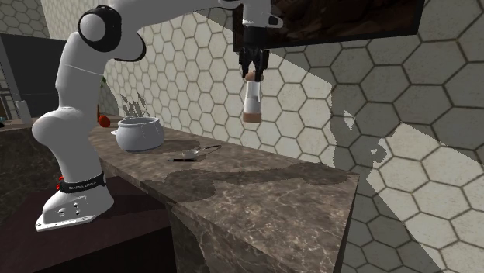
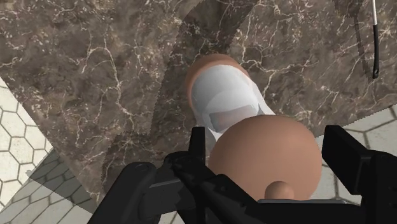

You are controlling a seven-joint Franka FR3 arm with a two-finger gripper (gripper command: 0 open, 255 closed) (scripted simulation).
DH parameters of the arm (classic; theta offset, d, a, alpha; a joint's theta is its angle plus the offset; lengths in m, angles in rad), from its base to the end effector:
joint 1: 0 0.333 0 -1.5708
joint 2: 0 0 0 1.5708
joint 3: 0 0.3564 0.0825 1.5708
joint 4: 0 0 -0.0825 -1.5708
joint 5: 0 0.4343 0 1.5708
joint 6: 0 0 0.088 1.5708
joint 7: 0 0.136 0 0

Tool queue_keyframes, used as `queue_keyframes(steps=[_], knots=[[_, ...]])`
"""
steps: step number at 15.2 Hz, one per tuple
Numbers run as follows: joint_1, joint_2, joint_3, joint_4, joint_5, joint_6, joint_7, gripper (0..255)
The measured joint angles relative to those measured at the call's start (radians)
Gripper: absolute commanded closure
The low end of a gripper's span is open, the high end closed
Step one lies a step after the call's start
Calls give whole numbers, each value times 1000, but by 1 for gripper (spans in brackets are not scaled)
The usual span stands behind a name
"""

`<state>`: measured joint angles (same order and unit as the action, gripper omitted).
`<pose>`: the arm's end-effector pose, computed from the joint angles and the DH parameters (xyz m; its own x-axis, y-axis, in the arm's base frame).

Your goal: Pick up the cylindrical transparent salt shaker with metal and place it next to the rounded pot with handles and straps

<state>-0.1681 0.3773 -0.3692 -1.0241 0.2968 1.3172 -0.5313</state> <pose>0.6445 -0.2611 0.6594 0.9966 0.0769 0.0285 0.0806 -0.9829 -0.1658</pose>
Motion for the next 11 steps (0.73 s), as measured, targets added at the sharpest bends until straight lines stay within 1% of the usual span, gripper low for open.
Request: queue_keyframes(steps=[2,4,5,6,8,11], knots=[[-15,26,1,68,12,-43,5,255],[21,-32,2,-13,-10,-16,23,255],[53,-87,5,-92,-30,15,39,255],[70,-106,10,-118,-37,26,56,255],[117,-181,23,-218,-65,64,98,255],[174,-299,50,-371,-105,116,161,255]])
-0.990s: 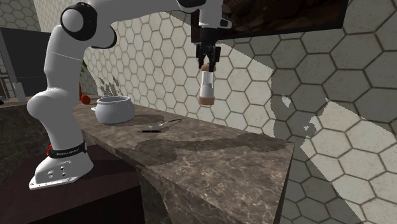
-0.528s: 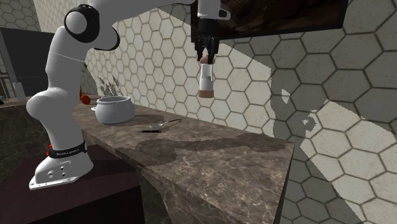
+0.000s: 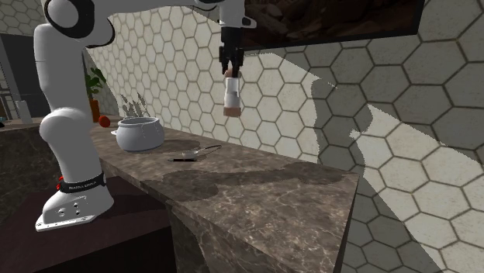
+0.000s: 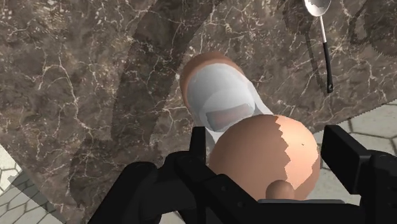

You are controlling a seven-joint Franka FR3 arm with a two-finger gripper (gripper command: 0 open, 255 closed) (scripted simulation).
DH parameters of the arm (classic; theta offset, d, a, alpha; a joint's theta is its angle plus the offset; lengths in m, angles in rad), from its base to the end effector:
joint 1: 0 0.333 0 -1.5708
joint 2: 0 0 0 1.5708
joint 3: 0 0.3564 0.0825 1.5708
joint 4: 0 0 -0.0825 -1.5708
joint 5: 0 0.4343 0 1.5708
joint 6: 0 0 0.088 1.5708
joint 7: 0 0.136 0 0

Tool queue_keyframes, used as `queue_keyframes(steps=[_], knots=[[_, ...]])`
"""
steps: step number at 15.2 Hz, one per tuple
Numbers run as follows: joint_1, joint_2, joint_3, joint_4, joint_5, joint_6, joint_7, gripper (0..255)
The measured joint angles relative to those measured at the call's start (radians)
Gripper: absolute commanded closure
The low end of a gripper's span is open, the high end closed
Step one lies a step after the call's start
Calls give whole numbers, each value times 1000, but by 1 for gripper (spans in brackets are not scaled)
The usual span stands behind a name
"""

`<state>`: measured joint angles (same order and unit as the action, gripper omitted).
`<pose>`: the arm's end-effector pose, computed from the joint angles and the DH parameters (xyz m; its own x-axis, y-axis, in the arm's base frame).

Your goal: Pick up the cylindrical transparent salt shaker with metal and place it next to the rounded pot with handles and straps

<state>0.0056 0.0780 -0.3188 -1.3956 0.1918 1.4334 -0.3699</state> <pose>0.5965 -0.1545 0.6710 0.9966 0.0776 0.0278 0.0811 -0.9826 -0.1669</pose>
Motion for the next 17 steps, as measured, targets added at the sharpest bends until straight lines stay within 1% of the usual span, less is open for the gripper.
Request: queue_keyframes(steps=[3,8,13,17], knots=[[47,-96,39,-123,-28,45,76,255],[101,-215,107,-267,-51,92,192,255],[147,-315,183,-376,-56,122,313,255],[180,-370,245,-444,-48,149,404,255]])
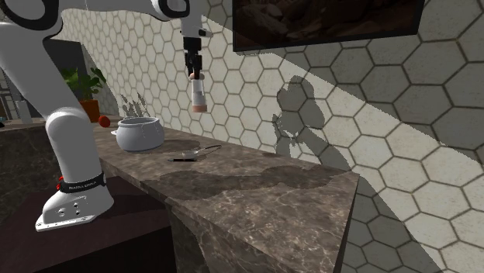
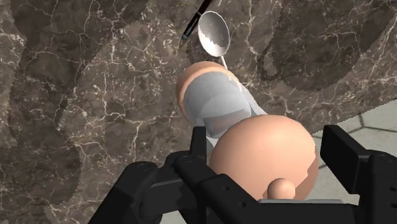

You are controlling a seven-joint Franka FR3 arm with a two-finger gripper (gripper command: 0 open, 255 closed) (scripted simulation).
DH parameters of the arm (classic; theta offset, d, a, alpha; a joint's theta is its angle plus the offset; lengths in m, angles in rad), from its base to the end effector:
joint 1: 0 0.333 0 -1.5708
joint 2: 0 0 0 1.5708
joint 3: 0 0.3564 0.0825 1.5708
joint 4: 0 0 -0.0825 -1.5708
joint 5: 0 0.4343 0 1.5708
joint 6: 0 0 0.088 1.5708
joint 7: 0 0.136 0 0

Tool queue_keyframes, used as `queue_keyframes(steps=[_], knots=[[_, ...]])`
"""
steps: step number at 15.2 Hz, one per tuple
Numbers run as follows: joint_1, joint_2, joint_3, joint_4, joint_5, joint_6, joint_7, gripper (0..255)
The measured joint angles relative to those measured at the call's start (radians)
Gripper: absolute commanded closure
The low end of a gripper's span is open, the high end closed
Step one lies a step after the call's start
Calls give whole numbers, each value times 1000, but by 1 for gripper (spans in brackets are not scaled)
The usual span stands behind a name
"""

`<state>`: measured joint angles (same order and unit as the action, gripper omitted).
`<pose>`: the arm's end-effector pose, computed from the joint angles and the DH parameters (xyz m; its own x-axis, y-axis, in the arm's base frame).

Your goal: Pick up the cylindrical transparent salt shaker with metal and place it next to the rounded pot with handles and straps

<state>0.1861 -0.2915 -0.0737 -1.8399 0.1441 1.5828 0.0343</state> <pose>0.4970 0.0702 0.6587 0.9965 0.0791 0.0278 0.0826 -0.9827 -0.1655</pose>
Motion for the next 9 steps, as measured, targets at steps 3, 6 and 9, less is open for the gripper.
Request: queue_keyframes(steps=[3,6,9], knots=[[28,-16,53,-13,12,10,79,255],[53,-34,101,-33,23,23,148,255],[77,-55,149,-55,36,36,217,255]])
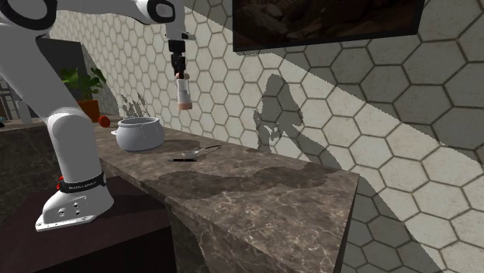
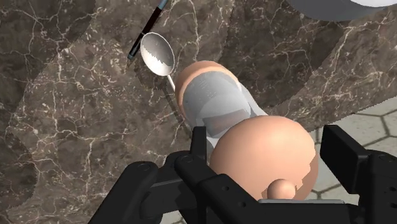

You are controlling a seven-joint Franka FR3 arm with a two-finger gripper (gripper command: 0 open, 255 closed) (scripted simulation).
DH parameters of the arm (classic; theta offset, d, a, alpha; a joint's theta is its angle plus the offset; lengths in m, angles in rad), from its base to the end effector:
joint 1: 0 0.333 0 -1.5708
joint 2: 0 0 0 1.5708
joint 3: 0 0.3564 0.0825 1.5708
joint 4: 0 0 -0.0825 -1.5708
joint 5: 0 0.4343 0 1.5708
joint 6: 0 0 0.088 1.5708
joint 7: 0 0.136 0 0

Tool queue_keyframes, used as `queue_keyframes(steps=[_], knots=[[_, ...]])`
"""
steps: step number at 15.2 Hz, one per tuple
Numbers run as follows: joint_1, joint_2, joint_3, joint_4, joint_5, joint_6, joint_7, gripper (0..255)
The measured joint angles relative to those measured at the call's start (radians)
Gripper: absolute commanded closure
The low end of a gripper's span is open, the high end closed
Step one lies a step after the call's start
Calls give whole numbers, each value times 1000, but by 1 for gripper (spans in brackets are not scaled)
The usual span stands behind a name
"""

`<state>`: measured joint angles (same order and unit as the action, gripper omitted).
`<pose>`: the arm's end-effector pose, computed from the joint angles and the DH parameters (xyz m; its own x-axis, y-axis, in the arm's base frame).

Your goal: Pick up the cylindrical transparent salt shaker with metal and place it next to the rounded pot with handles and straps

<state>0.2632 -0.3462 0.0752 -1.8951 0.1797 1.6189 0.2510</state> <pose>0.4493 0.1896 0.6597 0.9965 0.0789 0.0282 0.0825 -0.9827 -0.1658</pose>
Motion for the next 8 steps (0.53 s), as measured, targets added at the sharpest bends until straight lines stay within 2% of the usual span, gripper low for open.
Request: queue_keyframes(steps=[8], knots=[[67,20,144,4,27,52,199,255]])
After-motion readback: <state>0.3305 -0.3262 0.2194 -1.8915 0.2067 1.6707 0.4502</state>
